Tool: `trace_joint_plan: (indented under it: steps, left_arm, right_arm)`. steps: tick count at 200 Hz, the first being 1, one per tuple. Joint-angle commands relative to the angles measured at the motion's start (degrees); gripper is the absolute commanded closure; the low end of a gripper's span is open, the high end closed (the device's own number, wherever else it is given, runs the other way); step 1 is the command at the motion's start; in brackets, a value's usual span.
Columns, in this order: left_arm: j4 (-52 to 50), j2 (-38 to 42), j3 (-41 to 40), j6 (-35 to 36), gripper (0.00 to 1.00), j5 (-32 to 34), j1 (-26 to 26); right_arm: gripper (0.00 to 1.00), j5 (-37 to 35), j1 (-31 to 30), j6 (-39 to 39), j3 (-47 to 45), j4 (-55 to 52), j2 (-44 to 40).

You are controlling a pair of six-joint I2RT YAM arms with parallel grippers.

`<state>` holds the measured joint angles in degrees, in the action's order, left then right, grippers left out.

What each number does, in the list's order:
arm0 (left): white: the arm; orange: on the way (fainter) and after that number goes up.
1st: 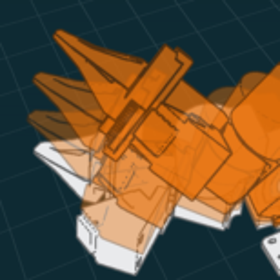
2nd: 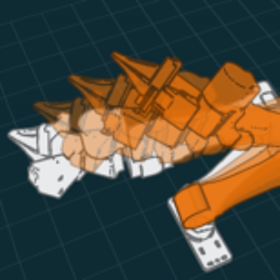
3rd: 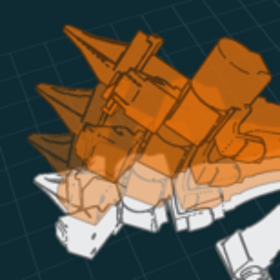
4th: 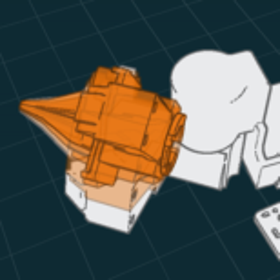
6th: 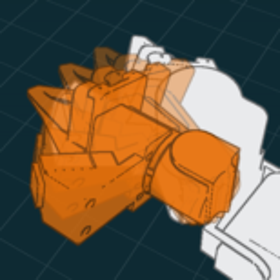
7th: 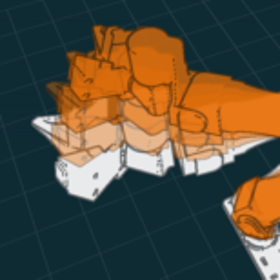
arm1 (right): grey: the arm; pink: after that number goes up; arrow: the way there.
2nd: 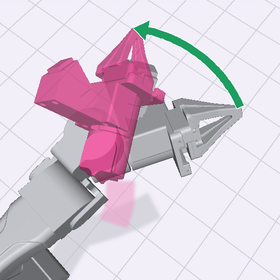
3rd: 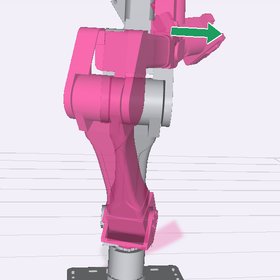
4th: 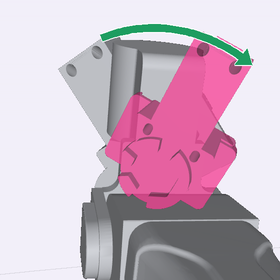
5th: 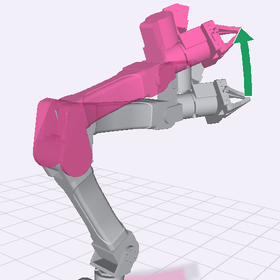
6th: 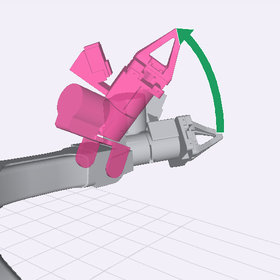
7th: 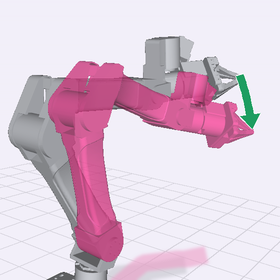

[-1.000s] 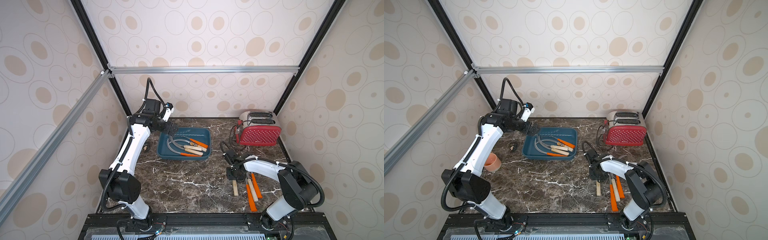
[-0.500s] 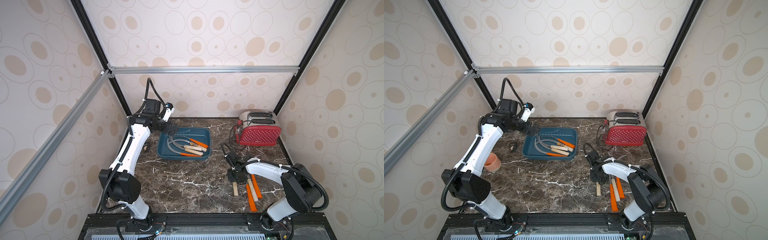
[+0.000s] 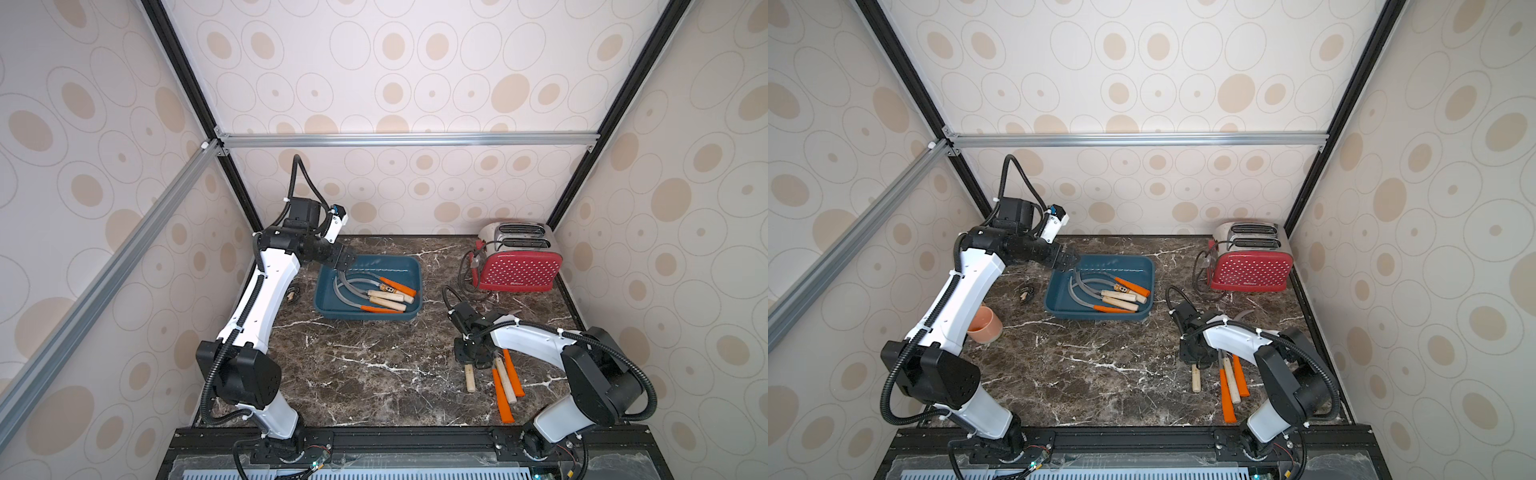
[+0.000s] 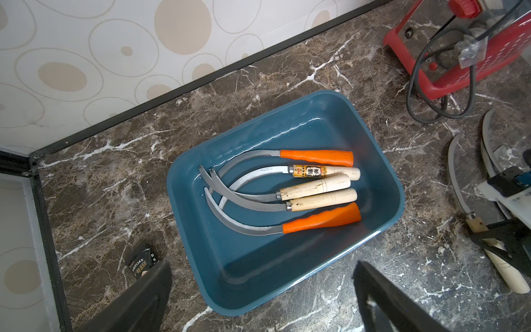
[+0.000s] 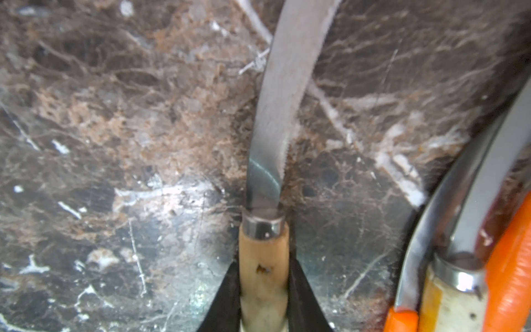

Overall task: Put small sickles into storage boxes
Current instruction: Pick up the sickle at the center of the board.

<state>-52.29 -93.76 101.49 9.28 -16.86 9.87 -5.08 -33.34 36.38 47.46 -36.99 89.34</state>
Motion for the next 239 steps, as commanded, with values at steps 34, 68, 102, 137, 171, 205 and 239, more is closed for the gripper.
trace_joint_plan:
  steps: [34,68,102,137,171,205,239]
  left_arm:
    - [-0.2,1.4,0.9,-0.6,0.01,-1.4,0.3]
    - [-0.5,1.4,1.8,-1.3,0.01,-2.5,0.3]
    - [-0.7,1.8,2.1,-1.2,0.01,-1.8,0.3]
    - [-0.6,2.8,1.5,-1.1,0.01,-0.9,0.3]
    - [-0.6,3.8,1.8,-3.0,0.01,0.2,0.2]
    - [-1.8,3.1,4.6,-5.0,0.01,-1.7,0.1]
    - [-1.5,3.7,4.0,-4.6,0.01,1.3,0.1]
  right_arm:
    - [0.96,0.3,-1.1,-1.7,-1.3,-1.3,-1.9]
    - [0.96,3.4,-2.7,-3.2,-0.8,-1.6,-3.9]
    - [0.97,3.9,-3.7,-3.7,-0.1,-4.3,-5.0]
    - [0.97,5.7,-4.5,-4.5,1.1,-5.6,-8.0]
    - [0.97,5.4,-5.1,-6.2,4.4,-8.8,-9.6]
    - [0.97,5.6,-5.2,-8.5,9.6,-12.5,-9.5]
    - [0.98,5.4,-5.2,-10.7,16.3,-15.0,-8.7]
